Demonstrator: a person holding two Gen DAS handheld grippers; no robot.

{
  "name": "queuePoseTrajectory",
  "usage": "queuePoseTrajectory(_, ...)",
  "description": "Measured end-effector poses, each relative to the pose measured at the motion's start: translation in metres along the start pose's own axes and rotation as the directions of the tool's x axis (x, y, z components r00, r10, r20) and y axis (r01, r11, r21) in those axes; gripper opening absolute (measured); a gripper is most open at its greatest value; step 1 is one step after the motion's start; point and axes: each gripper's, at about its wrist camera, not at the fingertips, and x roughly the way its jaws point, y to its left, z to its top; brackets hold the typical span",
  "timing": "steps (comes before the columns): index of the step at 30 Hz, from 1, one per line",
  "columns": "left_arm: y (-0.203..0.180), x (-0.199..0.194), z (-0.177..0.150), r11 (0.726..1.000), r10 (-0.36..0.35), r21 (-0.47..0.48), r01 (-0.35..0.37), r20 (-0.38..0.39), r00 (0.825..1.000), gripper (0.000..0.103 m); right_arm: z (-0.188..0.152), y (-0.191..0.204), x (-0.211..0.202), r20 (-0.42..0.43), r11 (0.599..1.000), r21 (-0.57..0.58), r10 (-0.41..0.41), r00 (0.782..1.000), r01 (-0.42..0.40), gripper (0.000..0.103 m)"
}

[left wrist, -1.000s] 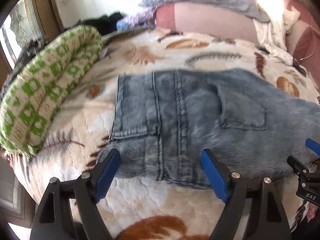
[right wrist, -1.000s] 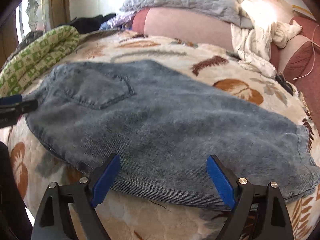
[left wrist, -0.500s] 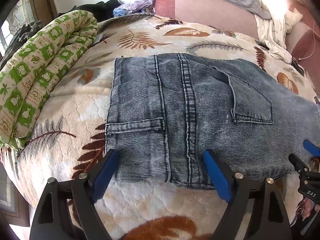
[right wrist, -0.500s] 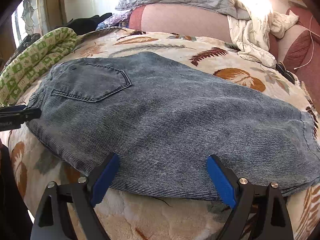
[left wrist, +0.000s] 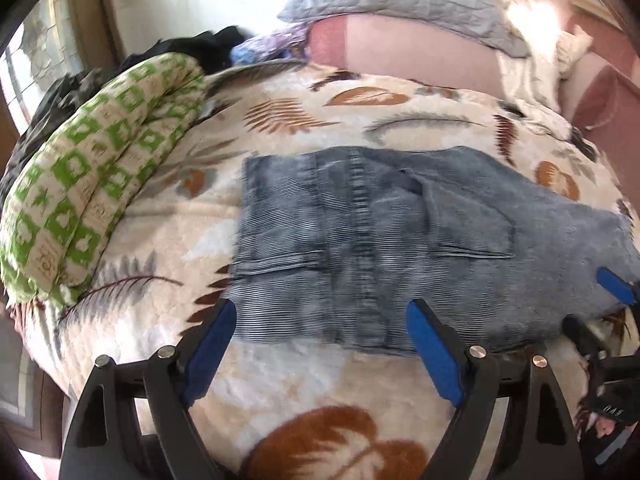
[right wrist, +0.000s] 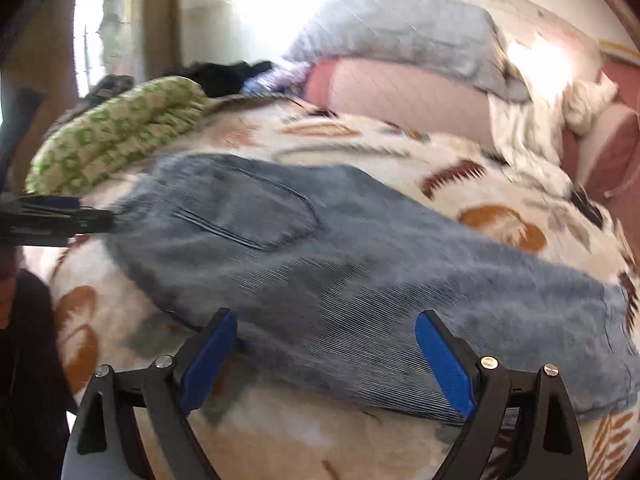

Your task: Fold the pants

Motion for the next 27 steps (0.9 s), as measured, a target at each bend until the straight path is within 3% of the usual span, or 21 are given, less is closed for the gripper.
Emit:
queuePoseTrajectory(3, -0.02, -0.004, 0.001, 0.999, -0.02, 0.046, 0.019, 0.011, 1.0, 0.087, 0.001, 0.005, 0.001, -0.004, 0.999, 0.011, 0.045, 0.999, -0.045, 0.093)
queuePoseTrajectory(8, -0.054, 0.0, 0.001, 0.989, -0.094, 0.117, 0.095, -0.016, 0.995, 0.087, -0.001, -0.009, 0.006, -0.062, 0.996, 0.086, 0.029, 0.998, -0.023, 0.093)
queuePoseTrajectory(12, -0.07, 0.009, 0.0, 0.983, -0.102, 0.147, 0.106, -0.036, 0.994, 0.087, -0.004, -0.03, 0.007, -0.096, 0.985, 0.173, 0.025, 0.995, -0.008, 0.093)
queuePoseTrajectory(18, -0.072, 0.029, -0.008, 0.983, -0.112, 0.137, 0.122, -0.08, 0.99, 0.087, -0.017, -0.041, 0.032, -0.226, 0.977, 0.207, 0.007, 0.974, 0.041, 0.093)
queuePoseTrajectory(21, -0.07, 0.032, -0.012, 0.981, -0.126, 0.135, 0.136, -0.079, 0.989, 0.087, -0.016, -0.034, 0.032, -0.227, 0.985, 0.163, -0.024, 0.974, 0.062, 0.093)
queuePoseTrajectory(25, -0.062, 0.029, -0.004, 0.978, -0.162, 0.119, 0.172, -0.084, 0.983, 0.087, -0.012, -0.04, 0.03, -0.237, 0.984, 0.175, 0.003, 0.972, 0.04, 0.093)
queuePoseTrajectory(27, -0.056, 0.021, 0.005, 0.982, -0.152, 0.107, 0.156, -0.049, 0.987, 0.087, -0.004, -0.044, 0.027, -0.226, 0.984, 0.176, 0.018, 0.974, 0.023, 0.093)
